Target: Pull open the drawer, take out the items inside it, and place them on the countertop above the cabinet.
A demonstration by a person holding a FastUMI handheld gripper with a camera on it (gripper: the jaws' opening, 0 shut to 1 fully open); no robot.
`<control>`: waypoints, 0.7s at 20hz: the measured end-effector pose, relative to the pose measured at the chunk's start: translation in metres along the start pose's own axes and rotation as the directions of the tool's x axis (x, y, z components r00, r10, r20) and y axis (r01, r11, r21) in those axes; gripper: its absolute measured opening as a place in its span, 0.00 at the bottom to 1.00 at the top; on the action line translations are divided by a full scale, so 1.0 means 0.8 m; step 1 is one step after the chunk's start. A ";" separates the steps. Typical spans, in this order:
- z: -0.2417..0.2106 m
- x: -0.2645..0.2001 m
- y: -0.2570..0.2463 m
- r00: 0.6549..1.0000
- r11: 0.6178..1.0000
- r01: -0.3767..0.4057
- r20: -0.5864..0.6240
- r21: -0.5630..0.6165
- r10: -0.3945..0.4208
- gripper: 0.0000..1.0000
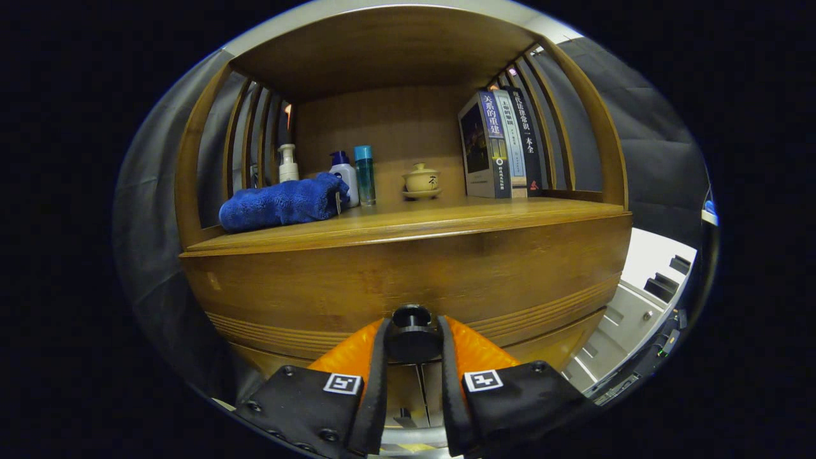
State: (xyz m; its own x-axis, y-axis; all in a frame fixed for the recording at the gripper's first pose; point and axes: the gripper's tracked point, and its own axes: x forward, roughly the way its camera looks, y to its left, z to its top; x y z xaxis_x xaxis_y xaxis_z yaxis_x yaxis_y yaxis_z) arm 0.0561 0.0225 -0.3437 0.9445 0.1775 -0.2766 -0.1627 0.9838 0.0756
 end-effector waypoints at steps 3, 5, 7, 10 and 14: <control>-0.001 -0.001 0.001 1.000 1.000 0.004 -0.006 0.012 -0.004 0.43; -0.001 -0.001 0.000 1.000 1.000 0.006 -0.010 0.013 -0.006 0.39; -0.002 -0.001 0.002 1.000 1.000 0.006 -0.023 0.007 -0.005 0.37; -0.003 -0.008 0.000 1.000 1.000 0.016 -0.023 0.005 -0.016 0.31; -0.006 -0.025 0.001 0.999 1.000 0.017 -0.035 0.008 -0.016 0.31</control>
State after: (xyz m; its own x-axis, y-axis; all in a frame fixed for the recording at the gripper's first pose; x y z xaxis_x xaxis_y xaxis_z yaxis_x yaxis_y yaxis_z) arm 0.0353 0.0197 -0.3428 0.9365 0.1622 -0.3108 -0.1448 0.9863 0.0787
